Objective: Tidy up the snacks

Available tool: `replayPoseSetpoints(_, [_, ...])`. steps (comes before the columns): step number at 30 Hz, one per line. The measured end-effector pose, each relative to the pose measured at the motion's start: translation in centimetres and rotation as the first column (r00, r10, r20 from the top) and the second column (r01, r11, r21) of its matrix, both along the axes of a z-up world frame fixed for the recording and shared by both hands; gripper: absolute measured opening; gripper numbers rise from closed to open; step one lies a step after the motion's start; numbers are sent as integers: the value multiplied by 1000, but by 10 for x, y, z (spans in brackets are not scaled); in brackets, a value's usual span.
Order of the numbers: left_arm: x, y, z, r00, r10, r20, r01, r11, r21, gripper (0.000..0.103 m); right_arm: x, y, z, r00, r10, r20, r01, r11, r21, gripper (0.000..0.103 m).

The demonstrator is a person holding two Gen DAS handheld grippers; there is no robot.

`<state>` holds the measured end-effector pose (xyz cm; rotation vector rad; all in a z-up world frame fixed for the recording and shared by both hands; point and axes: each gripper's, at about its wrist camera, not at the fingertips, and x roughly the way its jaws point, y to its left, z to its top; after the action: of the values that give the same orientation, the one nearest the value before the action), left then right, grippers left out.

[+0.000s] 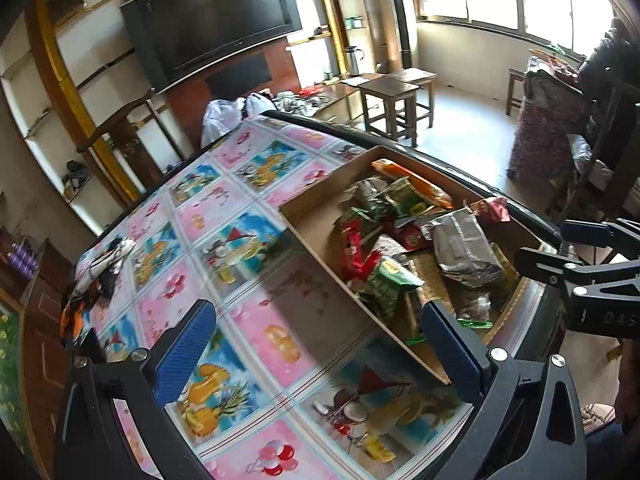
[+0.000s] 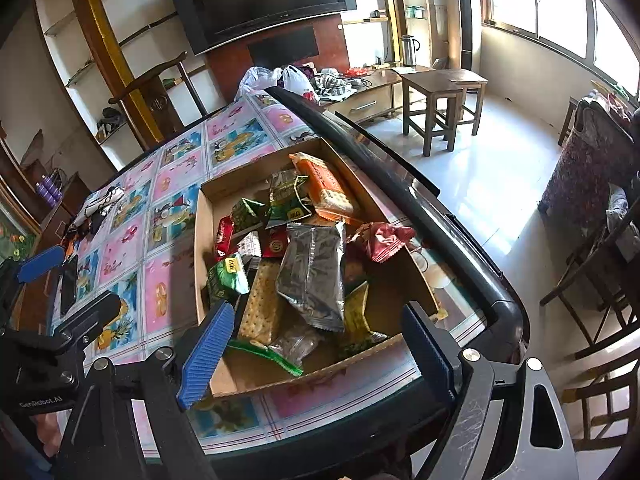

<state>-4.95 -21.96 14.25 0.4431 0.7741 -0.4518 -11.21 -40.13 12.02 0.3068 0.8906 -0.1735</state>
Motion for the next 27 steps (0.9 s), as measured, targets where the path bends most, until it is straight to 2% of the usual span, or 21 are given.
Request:
replayPoseSetpoints(12, [-5,5,-1,999,29,43,-32,997,67,103,-7,6,3,1000,-10,9,10,1000,-5,88])
replayPoseSetpoints(27, [-1,3,-9,999,31,25,-33,996,82,102,-8,2,7,1000,-24,4,24,999,-22,88])
